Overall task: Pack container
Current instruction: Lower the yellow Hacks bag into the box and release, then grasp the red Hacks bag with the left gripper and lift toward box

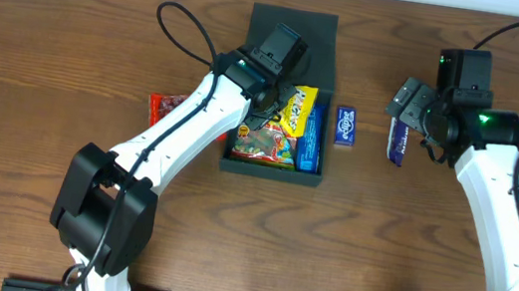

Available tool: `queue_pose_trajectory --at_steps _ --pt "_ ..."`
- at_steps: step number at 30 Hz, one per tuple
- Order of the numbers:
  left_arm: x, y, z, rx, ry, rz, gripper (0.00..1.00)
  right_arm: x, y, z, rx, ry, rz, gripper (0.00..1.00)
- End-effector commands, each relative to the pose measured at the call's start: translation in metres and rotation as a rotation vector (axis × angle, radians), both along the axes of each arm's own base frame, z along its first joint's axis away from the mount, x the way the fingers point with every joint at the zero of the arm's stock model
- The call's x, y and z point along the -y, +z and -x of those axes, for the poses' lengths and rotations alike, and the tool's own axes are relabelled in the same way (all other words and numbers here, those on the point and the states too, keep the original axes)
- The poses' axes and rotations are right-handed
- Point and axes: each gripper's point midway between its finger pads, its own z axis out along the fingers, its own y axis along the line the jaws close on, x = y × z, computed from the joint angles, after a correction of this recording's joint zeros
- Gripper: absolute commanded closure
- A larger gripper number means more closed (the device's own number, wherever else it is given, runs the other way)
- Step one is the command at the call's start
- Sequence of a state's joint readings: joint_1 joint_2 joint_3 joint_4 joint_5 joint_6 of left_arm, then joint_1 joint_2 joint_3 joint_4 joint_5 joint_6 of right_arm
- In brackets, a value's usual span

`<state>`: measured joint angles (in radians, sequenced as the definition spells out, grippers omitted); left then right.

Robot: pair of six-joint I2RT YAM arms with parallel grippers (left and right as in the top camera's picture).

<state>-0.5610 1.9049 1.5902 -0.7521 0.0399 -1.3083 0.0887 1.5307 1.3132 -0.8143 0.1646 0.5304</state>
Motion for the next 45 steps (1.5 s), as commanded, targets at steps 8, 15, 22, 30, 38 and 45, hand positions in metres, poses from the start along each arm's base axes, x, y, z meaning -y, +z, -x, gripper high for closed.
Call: queue_pose_trajectory --at_steps 8,15,22,30,38,45 --pt "0.008 0.007 -0.003 0.053 -0.167 -0.013 0.05 0.003 0.009 -0.003 0.023 -0.013 -0.006 0.01" --pt "-0.009 0.039 -0.017 0.18 -0.345 -0.097 0.1 0.003 0.009 -0.003 0.023 -0.013 -0.006 0.01" --pt "-0.091 0.069 -0.026 0.221 -0.245 -0.294 0.04 0.003 0.009 -0.003 0.022 -0.013 -0.006 0.01" --pt "-0.182 0.055 -0.014 0.017 0.17 -0.14 0.02 0.003 0.009 -0.003 0.022 -0.013 -0.006 0.01" --pt "-0.195 0.0 0.004 -0.13 0.326 -0.054 0.08 0.002 0.009 -0.003 0.024 -0.013 -0.006 0.01" --pt "-0.188 -0.048 -0.001 -0.126 0.385 0.006 0.09 0.002 0.009 -0.003 0.022 -0.012 -0.006 0.01"
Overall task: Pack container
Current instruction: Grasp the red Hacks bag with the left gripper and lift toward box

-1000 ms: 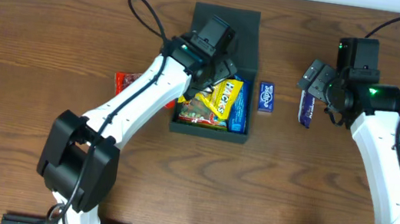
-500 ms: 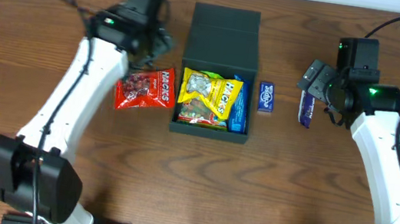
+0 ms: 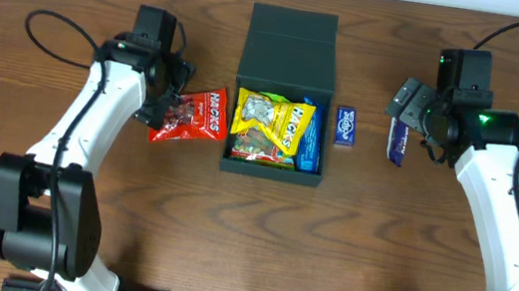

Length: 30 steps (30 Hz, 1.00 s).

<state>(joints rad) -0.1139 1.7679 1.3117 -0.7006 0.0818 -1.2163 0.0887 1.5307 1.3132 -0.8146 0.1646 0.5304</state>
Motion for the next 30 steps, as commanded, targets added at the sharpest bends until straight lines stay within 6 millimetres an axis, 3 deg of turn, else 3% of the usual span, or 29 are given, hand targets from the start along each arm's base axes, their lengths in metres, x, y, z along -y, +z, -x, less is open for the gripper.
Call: queue_pose_trajectory --at_steps 1,9,15,20,26,30 --pt "0.007 -0.021 0.004 -0.041 0.048 0.057 0.1 0.002 0.009 -0.003 0.022 -0.012 -0.006 0.01" --pt "0.016 -0.064 0.009 -0.15 0.041 0.084 0.14 0.002 0.009 -0.003 0.023 -0.013 -0.006 0.01" --pt "0.017 -0.083 0.01 -0.182 0.041 0.089 0.59 0.002 0.009 -0.003 0.023 -0.013 -0.006 0.01" --pt "0.018 -0.084 0.01 -0.187 0.039 0.096 0.94 0.002 0.009 -0.003 0.023 -0.012 -0.006 0.01" --pt "0.024 -0.077 0.008 -0.174 0.023 0.13 0.94 0.003 0.009 -0.003 0.022 -0.013 -0.005 0.01" --pt "0.025 -0.054 -0.002 -0.103 -0.029 0.126 0.94 0.003 0.009 -0.003 0.022 -0.013 -0.005 0.01"
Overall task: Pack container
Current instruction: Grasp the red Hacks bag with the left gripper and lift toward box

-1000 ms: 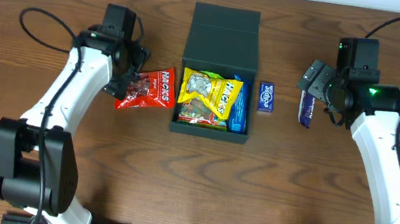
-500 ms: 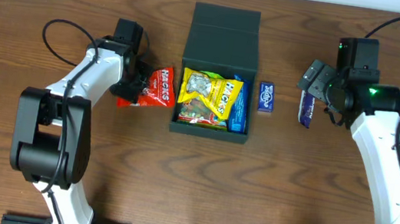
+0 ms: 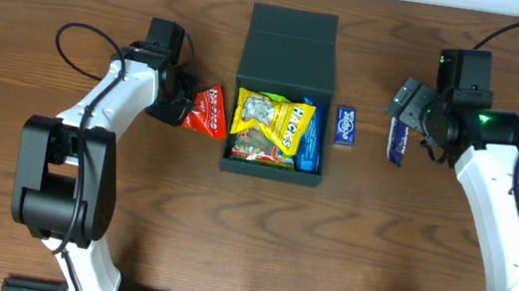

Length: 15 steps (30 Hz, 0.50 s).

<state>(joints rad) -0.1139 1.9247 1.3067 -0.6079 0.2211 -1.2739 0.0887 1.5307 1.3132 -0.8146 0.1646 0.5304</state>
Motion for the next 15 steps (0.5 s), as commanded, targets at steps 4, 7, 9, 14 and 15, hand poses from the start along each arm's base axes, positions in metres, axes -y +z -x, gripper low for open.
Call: queue_pose_trajectory --at_steps 4,7,9,14,15 --pt "-0.001 0.035 -0.006 0.096 -0.069 -0.024 0.94 0.003 0.009 -0.003 0.023 -0.013 -0.005 0.01" --pt "0.0 0.071 -0.008 0.186 -0.071 -0.018 0.94 0.006 0.009 -0.003 0.024 -0.022 0.009 0.01" --pt "0.004 0.096 -0.006 0.243 -0.08 -0.012 0.94 0.009 0.009 -0.003 0.024 -0.03 0.011 0.01" --pt "0.03 0.136 0.004 0.344 -0.137 0.011 0.94 0.014 0.009 -0.003 0.024 -0.045 0.01 0.01" --pt "0.039 0.14 0.007 0.353 -0.152 0.02 0.94 0.015 0.009 -0.003 0.024 -0.045 0.01 0.01"
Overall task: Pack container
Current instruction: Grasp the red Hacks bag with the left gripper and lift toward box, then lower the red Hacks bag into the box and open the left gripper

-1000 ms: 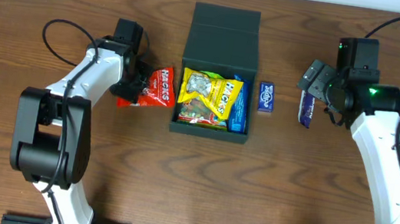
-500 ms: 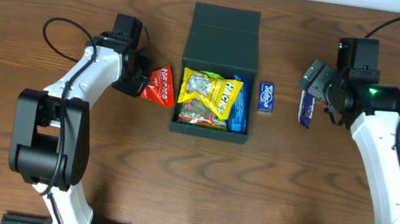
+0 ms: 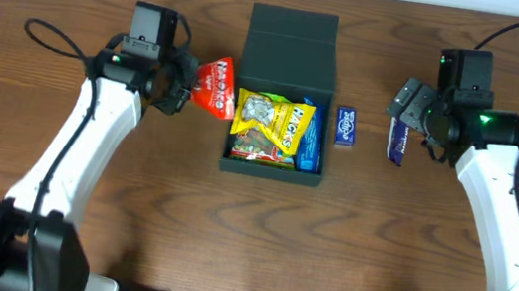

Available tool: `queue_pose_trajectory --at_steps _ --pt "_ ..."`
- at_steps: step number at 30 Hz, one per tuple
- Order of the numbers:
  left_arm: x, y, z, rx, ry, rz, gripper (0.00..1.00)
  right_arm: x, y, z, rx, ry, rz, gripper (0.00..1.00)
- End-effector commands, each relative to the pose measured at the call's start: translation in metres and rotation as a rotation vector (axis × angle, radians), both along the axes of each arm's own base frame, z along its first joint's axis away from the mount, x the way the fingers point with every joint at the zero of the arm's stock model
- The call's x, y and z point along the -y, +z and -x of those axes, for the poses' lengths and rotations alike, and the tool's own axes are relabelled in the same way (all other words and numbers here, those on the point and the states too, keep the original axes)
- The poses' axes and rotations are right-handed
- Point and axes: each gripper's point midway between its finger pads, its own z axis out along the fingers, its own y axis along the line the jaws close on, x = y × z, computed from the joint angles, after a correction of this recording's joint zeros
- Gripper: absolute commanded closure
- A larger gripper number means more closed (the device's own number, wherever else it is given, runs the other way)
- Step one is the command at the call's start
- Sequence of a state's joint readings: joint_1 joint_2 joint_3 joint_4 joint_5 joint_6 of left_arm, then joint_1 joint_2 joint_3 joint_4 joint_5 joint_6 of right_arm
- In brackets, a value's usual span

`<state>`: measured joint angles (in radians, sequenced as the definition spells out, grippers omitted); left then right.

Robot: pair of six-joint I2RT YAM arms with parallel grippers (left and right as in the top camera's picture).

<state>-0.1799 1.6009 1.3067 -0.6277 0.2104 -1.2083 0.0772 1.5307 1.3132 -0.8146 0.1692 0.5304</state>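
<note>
A dark open box (image 3: 289, 44) stands at the table's middle back, holding a yellow candy bag (image 3: 275, 120), a colourful packet beneath it and a blue packet along the right wall. My left gripper (image 3: 190, 86) is shut on a red snack bag (image 3: 215, 85), held up just left of the box's left wall. A small blue packet (image 3: 344, 126) lies on the table right of the box. My right gripper (image 3: 402, 119) hovers further right, shut on a dark blue bar (image 3: 398, 141).
The box's lid (image 3: 294, 21) stands open at the back. A black cable (image 3: 53, 33) loops from the left arm over the table's left side. The wooden table (image 3: 248, 234) stretches toward me in front of the box.
My left gripper has lifted the red bag and carried it slightly back, beside the box's left wall. The left arm's elbow swung out to the left. The right arm has not moved.
At first my left gripper was over the box at the yellow bag, with the red bag lying left of the box. Then it sat over the red bag on the table. Then it was shut on that bag, and now holds it raised beside the box. The right arm stayed still throughout.
</note>
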Motion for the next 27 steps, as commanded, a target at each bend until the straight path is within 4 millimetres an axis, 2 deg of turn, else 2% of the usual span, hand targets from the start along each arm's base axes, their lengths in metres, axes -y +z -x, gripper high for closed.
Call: queue_pose_trajectory --at_steps 1,2,7,13,16,19,22,27 --pt "0.027 0.018 0.007 0.039 -0.049 0.019 0.94 0.009 0.009 -0.002 0.023 -0.031 0.006 0.01" --pt "0.043 0.019 0.013 0.031 -0.069 0.037 0.94 0.009 0.009 -0.002 0.023 -0.031 0.006 0.01" --pt "0.101 0.019 0.04 -0.004 -0.141 0.086 0.94 0.009 0.008 -0.001 0.018 -0.031 0.007 0.01" --pt "0.14 0.019 0.065 -0.034 -0.19 0.12 0.94 0.009 0.007 0.0 0.013 -0.029 0.003 0.01" --pt "0.145 0.018 0.068 -0.034 -0.191 0.112 0.94 0.008 0.007 0.001 0.008 -0.028 0.001 0.01" --pt "0.137 0.016 0.063 -0.009 -0.159 0.063 0.94 0.008 0.006 0.001 0.005 -0.028 0.001 0.01" --pt "0.13 0.012 0.061 -0.034 -0.057 0.068 0.94 0.008 0.006 0.002 0.004 -0.027 0.002 0.01" --pt "0.13 -0.012 0.058 -0.102 0.017 0.062 0.94 0.008 0.006 0.001 0.004 -0.027 0.002 0.01"
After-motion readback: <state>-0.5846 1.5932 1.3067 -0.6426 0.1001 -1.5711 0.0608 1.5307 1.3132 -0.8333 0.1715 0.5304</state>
